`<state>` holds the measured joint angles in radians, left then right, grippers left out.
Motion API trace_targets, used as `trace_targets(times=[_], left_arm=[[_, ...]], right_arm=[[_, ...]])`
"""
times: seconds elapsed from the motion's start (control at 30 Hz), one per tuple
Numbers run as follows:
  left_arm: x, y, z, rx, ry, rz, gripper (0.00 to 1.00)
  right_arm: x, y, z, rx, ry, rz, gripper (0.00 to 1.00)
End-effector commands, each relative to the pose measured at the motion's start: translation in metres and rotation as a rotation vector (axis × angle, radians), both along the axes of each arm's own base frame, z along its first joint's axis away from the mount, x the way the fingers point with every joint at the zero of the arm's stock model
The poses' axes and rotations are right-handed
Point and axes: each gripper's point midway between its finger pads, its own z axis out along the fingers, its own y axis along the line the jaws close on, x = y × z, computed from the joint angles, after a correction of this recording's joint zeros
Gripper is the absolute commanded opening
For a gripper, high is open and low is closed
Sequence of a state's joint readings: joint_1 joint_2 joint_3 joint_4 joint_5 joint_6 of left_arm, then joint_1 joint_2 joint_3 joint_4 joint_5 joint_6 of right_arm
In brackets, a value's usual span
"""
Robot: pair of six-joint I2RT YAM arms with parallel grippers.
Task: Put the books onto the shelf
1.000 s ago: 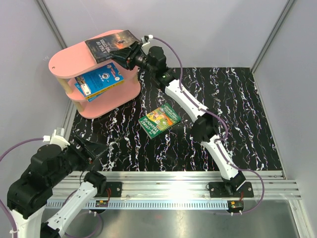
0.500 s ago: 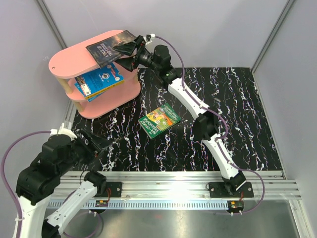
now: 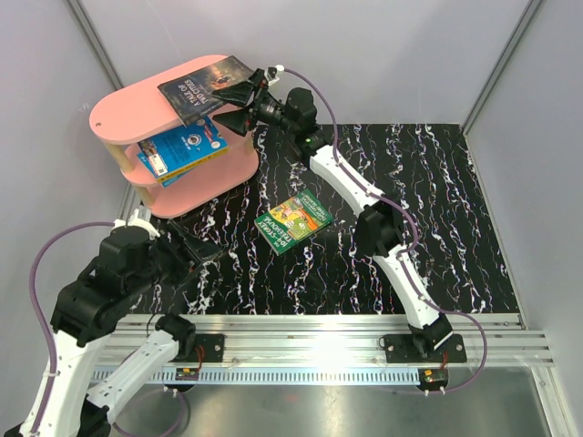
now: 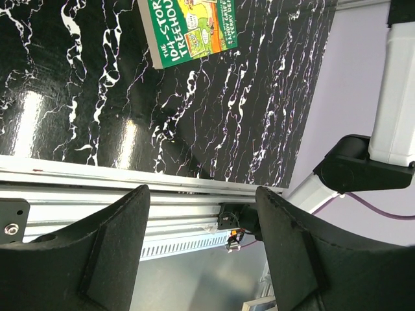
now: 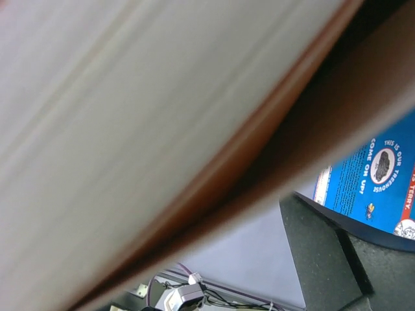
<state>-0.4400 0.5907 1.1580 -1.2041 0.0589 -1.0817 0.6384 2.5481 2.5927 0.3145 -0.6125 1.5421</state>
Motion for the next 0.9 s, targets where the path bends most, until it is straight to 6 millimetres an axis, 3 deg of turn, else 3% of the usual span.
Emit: trace_targets(times=[0.0, 0.87], left_arm=[[0.005, -0.007, 0.011, -0.020, -0.057, -0.039, 0.68], [0.001, 0.016, 0.020, 0.083, -0.066, 0.023, 0.70]], right_arm=[[-0.019, -0.018, 0.049, 0.115, -0.113, 0.021, 1.00], [0.031, 0.001, -0.023, 0.120, 0.049, -0.061, 1.00]])
